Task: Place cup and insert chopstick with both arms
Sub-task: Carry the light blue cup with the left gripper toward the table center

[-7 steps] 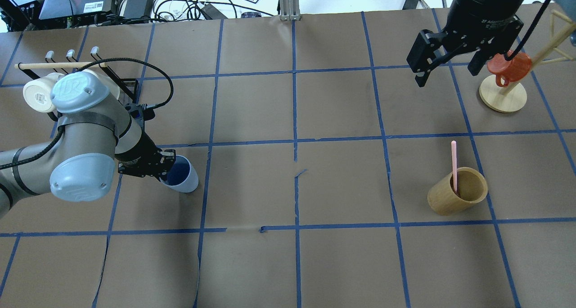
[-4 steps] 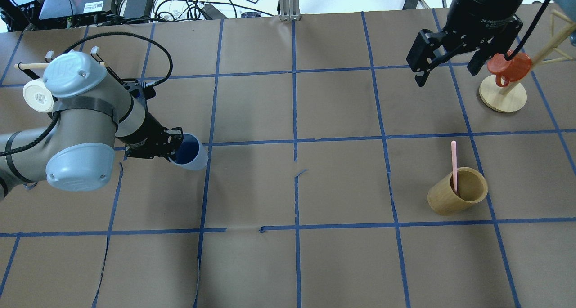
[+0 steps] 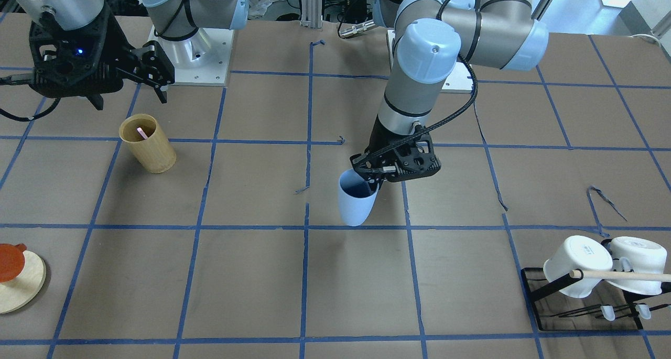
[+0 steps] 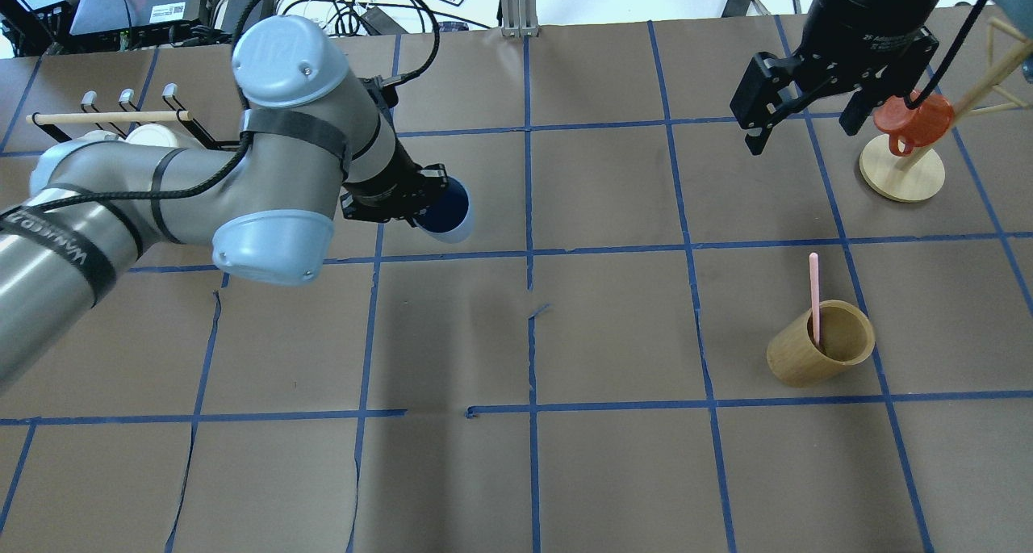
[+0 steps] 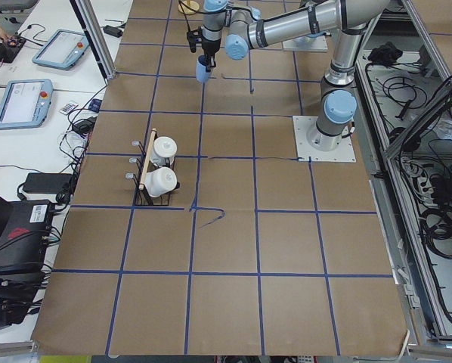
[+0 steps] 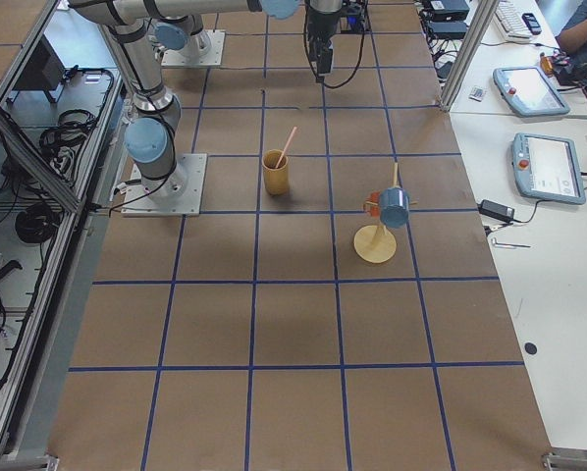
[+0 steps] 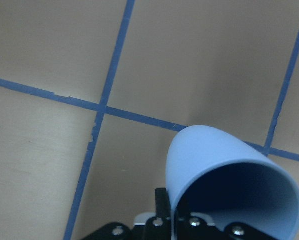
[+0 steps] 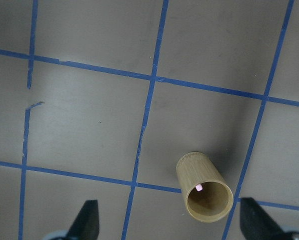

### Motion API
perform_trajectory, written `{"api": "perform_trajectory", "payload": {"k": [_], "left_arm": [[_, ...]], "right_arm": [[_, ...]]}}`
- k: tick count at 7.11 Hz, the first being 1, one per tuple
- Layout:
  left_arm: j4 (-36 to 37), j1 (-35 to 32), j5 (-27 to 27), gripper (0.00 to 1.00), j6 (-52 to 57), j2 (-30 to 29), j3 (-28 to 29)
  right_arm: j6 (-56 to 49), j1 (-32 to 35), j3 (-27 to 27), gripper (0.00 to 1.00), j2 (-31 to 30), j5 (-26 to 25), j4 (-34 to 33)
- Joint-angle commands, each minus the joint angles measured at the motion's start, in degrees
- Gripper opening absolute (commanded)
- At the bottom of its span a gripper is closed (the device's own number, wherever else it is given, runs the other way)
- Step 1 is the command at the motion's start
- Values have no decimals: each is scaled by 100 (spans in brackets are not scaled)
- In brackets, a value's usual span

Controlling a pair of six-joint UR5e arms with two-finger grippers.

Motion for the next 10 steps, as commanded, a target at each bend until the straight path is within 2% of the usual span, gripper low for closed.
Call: {"api": "perform_trajectory", "payload": {"k": [1, 3, 7, 8, 9, 10], "left_arm": [[46, -599, 178, 0, -573, -875, 983], [98, -689, 248, 0, -627, -1342, 1093], [168, -707, 257, 1, -584, -1617, 1224], [456, -707, 257, 37, -566, -1704, 1225], [476, -698, 275, 68, -549, -1740, 1242], [476, -689, 379, 82, -496, -1705, 1303]], "right_arm": [[-5, -99, 1, 100, 9, -12, -92], [-14, -318, 1, 100, 9, 6, -48], [-5, -319, 10, 100, 18, 6, -48], [4, -319, 19, 100, 18, -3, -40], [56, -310, 19, 100, 9, -3, -31], [57, -301, 19, 100, 9, -3, -31]]}}
